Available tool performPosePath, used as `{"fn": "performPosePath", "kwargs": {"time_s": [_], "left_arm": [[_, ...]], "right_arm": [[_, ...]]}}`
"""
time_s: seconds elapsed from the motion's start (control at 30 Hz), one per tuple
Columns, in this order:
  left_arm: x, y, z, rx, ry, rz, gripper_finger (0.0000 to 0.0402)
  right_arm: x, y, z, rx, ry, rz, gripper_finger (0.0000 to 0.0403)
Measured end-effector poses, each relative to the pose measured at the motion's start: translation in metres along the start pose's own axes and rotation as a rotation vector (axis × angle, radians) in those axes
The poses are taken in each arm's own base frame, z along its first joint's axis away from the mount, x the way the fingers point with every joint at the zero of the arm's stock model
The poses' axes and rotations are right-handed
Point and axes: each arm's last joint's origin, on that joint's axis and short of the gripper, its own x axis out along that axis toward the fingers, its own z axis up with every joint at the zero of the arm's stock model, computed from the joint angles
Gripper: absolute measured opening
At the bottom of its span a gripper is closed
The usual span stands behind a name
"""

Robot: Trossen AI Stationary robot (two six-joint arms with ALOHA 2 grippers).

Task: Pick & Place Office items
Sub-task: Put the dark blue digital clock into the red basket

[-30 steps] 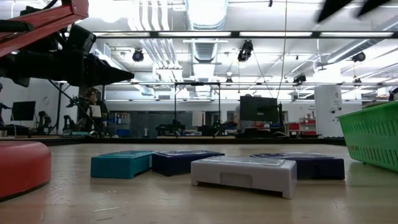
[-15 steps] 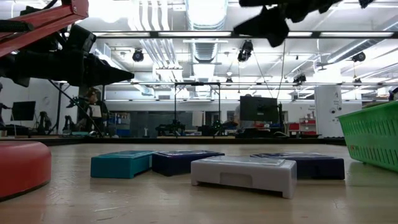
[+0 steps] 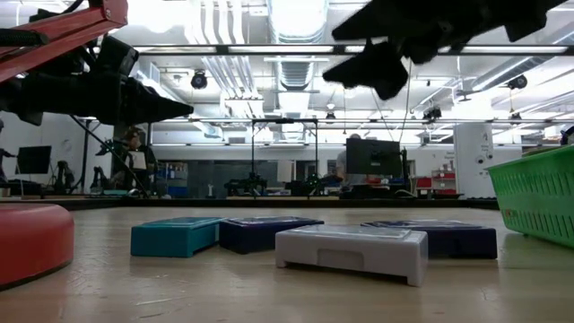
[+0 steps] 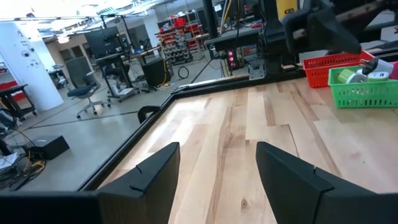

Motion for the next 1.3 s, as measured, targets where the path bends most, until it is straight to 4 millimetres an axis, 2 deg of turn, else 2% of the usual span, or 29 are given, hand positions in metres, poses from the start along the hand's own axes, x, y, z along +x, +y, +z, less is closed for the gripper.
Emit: {"fn": "performPosePath", "kwargs": {"time_s": [0.23, 0.47, 0.7, 0.9, 1.13, 1.3], "left_arm": [[0.0, 0.0, -0.001, 0.0, 0.015, -0.003, 0.0218], [0.0, 0.0, -0.002, 0.0, 0.018, -0.004, 0.0218], [0.0, 0.0, -0.002, 0.0, 0.018, -0.004, 0.0218], [0.0, 0.0, -0.002, 0.0, 0.018, -0.004, 0.0218], [0.0, 0.0, -0.002, 0.0, 0.018, -0.005, 0.0218], [0.0, 0.0, -0.002, 0.0, 0.018, -0.004, 0.0218]], "right_arm": [[0.02, -0.001, -0.018, -0.015, 0.078, -0.022, 0.0299], [0.035, 0.009, -0.031, -0.002, 0.128, -0.003, 0.0295], [0.035, 0.018, -0.038, -0.027, 0.158, 0.036, 0.0293], [0.036, 0.016, -0.039, -0.237, 0.159, 0.048, 0.0279], [0.036, 0.016, -0.04, -0.324, 0.162, 0.057, 0.0258], [0.038, 0.003, -0.041, -0.328, 0.186, 0.09, 0.0241]]}}
